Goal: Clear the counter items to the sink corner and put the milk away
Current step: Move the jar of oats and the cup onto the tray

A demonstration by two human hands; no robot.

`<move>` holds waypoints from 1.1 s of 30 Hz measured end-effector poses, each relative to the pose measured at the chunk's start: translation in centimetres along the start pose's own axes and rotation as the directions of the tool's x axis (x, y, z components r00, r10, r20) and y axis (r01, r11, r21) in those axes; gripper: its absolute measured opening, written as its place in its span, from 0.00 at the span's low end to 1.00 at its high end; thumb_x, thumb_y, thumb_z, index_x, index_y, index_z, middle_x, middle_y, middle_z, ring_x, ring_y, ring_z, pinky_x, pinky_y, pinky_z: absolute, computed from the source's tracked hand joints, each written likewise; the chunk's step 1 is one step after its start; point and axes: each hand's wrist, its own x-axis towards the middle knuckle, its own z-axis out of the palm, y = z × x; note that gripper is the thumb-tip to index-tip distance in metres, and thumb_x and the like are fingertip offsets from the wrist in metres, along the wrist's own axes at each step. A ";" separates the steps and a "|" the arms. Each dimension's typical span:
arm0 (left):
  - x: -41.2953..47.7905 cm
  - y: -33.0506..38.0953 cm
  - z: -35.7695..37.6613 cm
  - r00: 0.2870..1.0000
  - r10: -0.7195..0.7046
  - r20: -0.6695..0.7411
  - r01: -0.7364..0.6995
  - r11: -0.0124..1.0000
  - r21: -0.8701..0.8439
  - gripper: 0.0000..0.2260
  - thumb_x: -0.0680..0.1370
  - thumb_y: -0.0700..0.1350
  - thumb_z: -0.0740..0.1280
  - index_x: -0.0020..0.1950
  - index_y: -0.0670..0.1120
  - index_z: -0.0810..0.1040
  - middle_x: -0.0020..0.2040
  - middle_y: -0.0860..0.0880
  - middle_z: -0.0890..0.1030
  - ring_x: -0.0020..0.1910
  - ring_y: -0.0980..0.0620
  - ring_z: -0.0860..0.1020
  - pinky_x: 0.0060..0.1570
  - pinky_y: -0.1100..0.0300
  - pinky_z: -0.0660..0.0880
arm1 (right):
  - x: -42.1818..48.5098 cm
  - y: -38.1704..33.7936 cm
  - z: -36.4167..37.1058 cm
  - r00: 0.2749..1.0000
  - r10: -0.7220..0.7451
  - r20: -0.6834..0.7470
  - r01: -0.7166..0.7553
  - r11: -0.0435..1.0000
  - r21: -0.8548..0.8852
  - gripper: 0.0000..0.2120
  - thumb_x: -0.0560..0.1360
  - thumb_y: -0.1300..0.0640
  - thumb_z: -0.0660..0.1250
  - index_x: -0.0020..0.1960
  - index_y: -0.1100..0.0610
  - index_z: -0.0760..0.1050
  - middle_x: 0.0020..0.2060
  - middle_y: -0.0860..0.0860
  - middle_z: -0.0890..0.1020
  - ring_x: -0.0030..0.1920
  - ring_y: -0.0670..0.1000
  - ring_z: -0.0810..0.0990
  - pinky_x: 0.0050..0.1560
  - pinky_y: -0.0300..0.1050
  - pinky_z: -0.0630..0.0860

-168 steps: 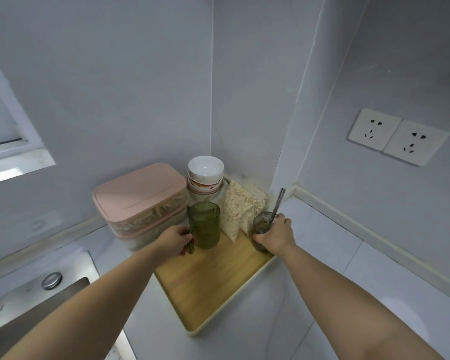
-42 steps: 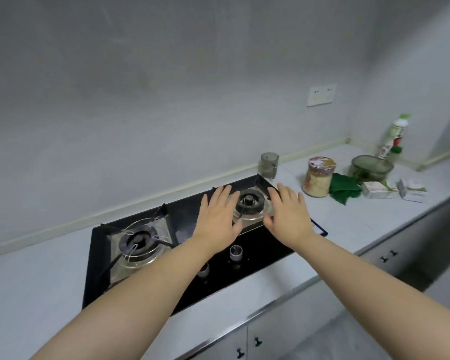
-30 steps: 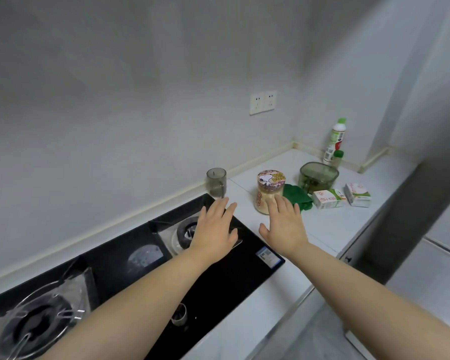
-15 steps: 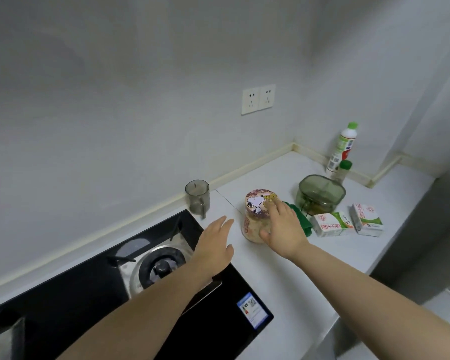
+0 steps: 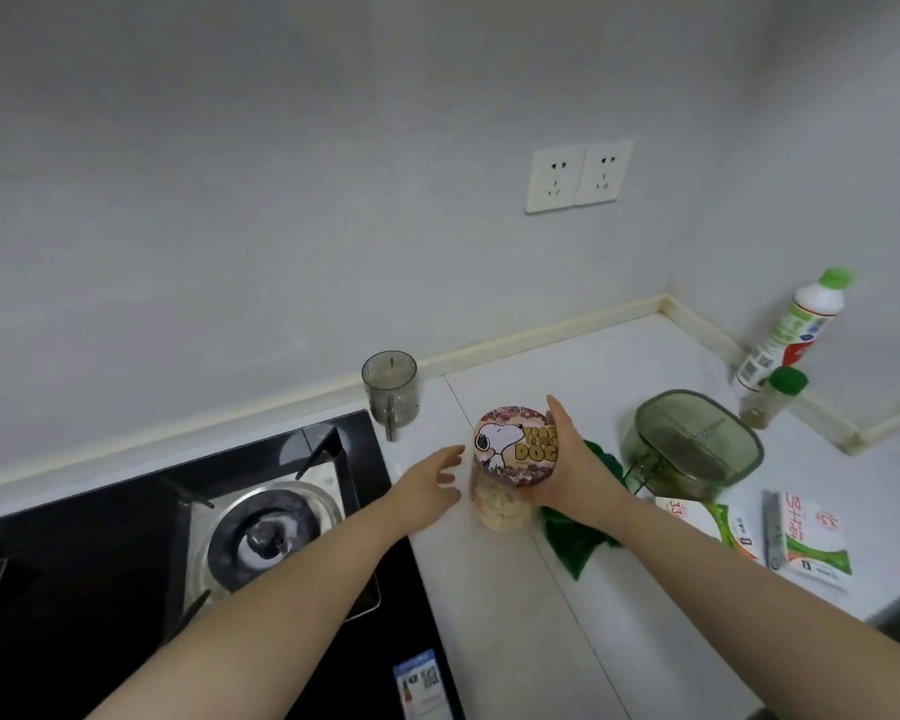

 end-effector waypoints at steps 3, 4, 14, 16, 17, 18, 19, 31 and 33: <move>0.7 0.1 0.9 1.000 -0.016 0.012 0.018 0.991 -0.135 0.32 0.71 0.23 0.55 0.74 0.42 0.61 0.70 0.49 0.67 0.67 0.50 0.68 0.61 0.63 0.66 | 0.6 1.8 1.2 1.000 -0.005 -0.015 0.007 0.985 0.174 0.52 0.61 0.65 0.79 0.74 0.55 0.48 0.58 0.41 0.71 0.56 0.40 0.72 0.55 0.26 0.67; 1.1 0.1 1.2 1.000 -0.008 0.013 0.010 0.990 -0.142 0.34 0.70 0.22 0.54 0.74 0.43 0.61 0.69 0.51 0.67 0.67 0.52 0.67 0.62 0.64 0.65 | 1.0 2.4 1.4 1.000 -0.019 -0.018 0.022 0.981 0.194 0.48 0.60 0.66 0.79 0.70 0.54 0.53 0.55 0.40 0.72 0.54 0.38 0.73 0.52 0.23 0.68; 2.0 0.6 2.2 1.000 -0.011 0.000 0.011 0.943 -0.333 0.40 0.66 0.19 0.49 0.73 0.48 0.60 0.65 0.55 0.68 0.65 0.53 0.67 0.45 0.72 0.72 | 3.9 2.9 2.4 0.999 0.022 -0.045 -0.009 0.964 0.267 0.40 0.60 0.63 0.79 0.63 0.53 0.59 0.50 0.41 0.73 0.50 0.40 0.74 0.45 0.25 0.70; 2.1 0.3 2.0 1.000 -0.028 0.007 0.029 0.927 -0.375 0.40 0.67 0.20 0.52 0.74 0.50 0.60 0.66 0.54 0.69 0.64 0.51 0.69 0.44 0.66 0.72 | 4.7 2.6 2.6 0.999 0.042 -0.023 -0.033 0.956 0.292 0.41 0.58 0.56 0.81 0.62 0.53 0.61 0.53 0.43 0.74 0.54 0.44 0.75 0.53 0.34 0.73; 2.2 0.1 1.8 0.999 -0.035 0.011 0.036 0.916 -0.399 0.40 0.67 0.22 0.55 0.74 0.52 0.60 0.65 0.54 0.70 0.63 0.51 0.69 0.44 0.65 0.72 | 5.1 2.6 2.5 0.998 0.056 -0.005 -0.051 0.944 0.327 0.42 0.56 0.52 0.81 0.63 0.55 0.63 0.54 0.45 0.76 0.55 0.46 0.77 0.57 0.41 0.75; 2.1 0.1 1.7 0.999 -0.034 0.019 0.039 0.904 -0.425 0.39 0.67 0.24 0.57 0.74 0.53 0.60 0.65 0.54 0.71 0.61 0.51 0.70 0.45 0.64 0.73 | 5.4 2.6 2.5 0.998 0.062 0.017 -0.064 0.920 0.387 0.42 0.54 0.47 0.80 0.63 0.55 0.66 0.55 0.47 0.79 0.56 0.49 0.78 0.60 0.47 0.76; 2.2 0.0 1.4 0.999 -0.027 0.033 0.039 0.891 -0.452 0.39 0.66 0.27 0.60 0.73 0.54 0.61 0.64 0.53 0.71 0.61 0.51 0.70 0.48 0.63 0.73 | 5.7 2.6 2.4 0.997 0.054 0.046 -0.069 0.883 0.464 0.41 0.54 0.45 0.79 0.63 0.55 0.70 0.55 0.50 0.81 0.56 0.51 0.80 0.60 0.53 0.76; 1.9 -1.4 -1.9 0.986 -0.029 0.167 0.135 0.731 -0.668 0.27 0.75 0.34 0.64 0.69 0.56 0.69 0.67 0.55 0.73 0.62 0.48 0.77 0.48 0.52 0.80 | 8.1 2.2 1.9 0.894 0.129 0.428 -0.426 0.539 0.726 0.36 0.63 0.37 0.70 0.63 0.58 0.73 0.57 0.61 0.80 0.58 0.61 0.78 0.57 0.58 0.74; 2.1 -1.1 -2.9 0.989 -0.035 0.145 0.129 0.690 -0.712 0.20 0.76 0.35 0.62 0.66 0.51 0.73 0.64 0.51 0.77 0.59 0.45 0.78 0.45 0.53 0.81 | 8.5 2.3 1.6 0.854 0.150 0.499 -0.511 0.428 0.745 0.33 0.67 0.36 0.63 0.62 0.59 0.73 0.56 0.62 0.80 0.58 0.62 0.77 0.56 0.58 0.75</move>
